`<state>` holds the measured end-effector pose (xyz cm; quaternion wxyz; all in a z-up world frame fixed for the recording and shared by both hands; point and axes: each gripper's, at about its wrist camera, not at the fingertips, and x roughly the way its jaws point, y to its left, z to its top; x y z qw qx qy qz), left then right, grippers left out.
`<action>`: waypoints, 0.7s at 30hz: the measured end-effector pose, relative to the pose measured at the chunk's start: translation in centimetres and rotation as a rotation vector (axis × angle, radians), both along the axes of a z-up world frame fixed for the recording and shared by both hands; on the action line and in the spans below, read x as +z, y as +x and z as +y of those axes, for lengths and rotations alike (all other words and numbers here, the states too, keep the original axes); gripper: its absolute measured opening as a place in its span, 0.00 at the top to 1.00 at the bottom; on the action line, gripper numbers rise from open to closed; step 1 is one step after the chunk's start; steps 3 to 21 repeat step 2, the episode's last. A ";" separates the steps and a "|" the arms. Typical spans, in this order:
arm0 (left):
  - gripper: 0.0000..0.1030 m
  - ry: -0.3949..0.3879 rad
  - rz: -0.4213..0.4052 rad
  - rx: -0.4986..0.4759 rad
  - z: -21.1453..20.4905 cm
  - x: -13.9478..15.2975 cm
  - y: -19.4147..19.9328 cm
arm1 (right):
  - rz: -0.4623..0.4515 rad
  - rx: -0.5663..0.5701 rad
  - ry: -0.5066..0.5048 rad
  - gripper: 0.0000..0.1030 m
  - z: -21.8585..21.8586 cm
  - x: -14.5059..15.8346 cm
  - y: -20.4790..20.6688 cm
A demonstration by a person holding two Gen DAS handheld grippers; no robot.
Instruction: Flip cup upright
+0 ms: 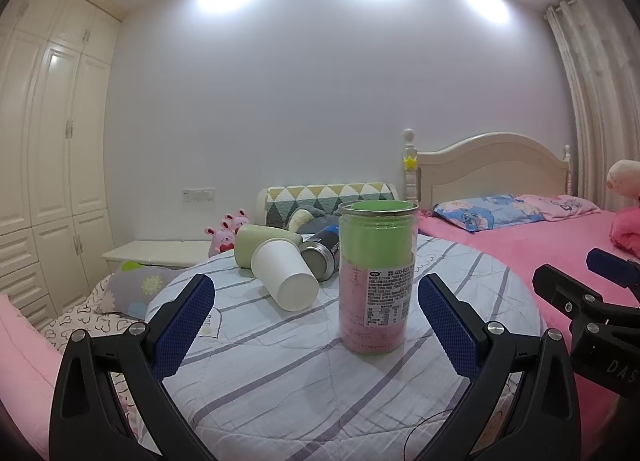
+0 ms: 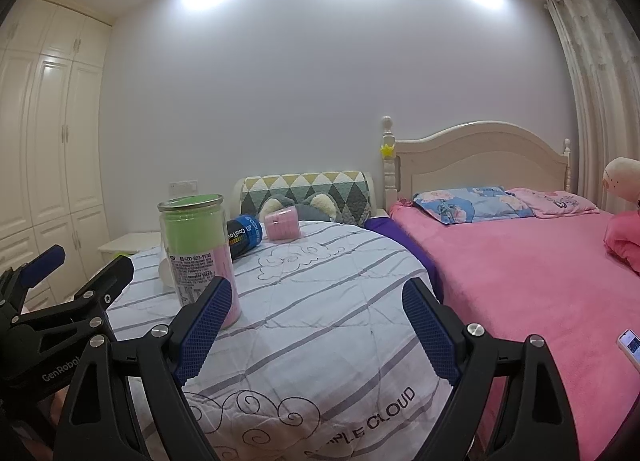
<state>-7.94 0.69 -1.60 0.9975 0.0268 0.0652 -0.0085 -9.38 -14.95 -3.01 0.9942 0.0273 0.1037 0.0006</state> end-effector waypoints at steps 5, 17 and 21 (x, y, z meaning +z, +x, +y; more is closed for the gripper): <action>0.00 -0.005 0.004 0.000 0.0 0.0 0.0 | 0.002 0.000 0.000 0.14 0.0 0.0 0.0; 0.00 -0.005 0.004 0.000 0.0 0.0 0.0 | 0.002 0.000 0.000 0.14 0.0 0.0 0.0; 0.00 -0.005 0.004 0.000 0.0 0.0 0.0 | 0.002 0.000 0.000 0.14 0.0 0.0 0.0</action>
